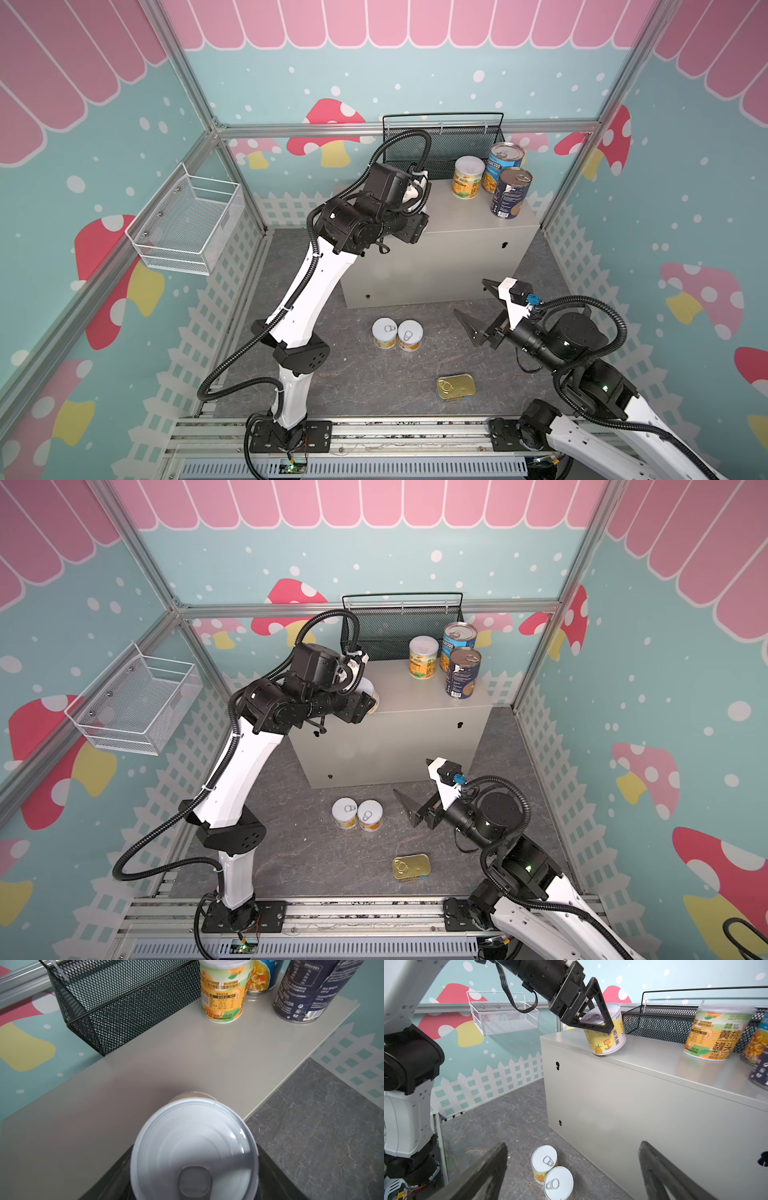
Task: Place and organize the canned foods onto the counter
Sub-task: 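Lift the yellow can and carry it toward the cabinet top with the left gripper, then set the yellow can on the cabinet top with the left gripper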
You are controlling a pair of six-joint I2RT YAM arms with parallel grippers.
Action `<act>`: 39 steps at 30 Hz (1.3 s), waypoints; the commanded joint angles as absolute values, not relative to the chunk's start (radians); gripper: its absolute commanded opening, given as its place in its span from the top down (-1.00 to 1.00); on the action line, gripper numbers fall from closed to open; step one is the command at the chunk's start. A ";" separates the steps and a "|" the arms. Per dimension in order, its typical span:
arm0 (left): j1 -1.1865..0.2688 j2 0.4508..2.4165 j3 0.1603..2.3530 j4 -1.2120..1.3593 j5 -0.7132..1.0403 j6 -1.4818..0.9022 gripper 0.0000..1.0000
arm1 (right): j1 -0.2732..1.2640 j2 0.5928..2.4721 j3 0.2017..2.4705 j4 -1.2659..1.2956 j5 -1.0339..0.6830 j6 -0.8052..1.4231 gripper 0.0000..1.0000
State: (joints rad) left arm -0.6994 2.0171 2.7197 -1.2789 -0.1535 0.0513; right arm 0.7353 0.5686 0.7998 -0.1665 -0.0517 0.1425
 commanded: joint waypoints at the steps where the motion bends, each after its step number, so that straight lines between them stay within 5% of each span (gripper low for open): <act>1: -0.685 2.022 2.762 -1.220 -0.097 0.076 -0.33 | 0.745 0.578 0.831 -0.136 -0.024 0.126 -0.99; 15: -0.652 2.074 2.761 -1.156 -0.037 0.077 -0.63 | 0.745 0.593 0.831 -0.138 -0.014 0.132 -0.99; 31: -0.612 2.136 2.746 -1.054 0.074 0.083 -0.71 | 0.744 0.678 0.852 -0.095 0.028 0.137 -0.99; 39: -0.579 2.044 2.714 -0.990 0.160 0.045 -0.98 | 0.745 0.827 0.919 -0.012 0.016 0.120 -0.99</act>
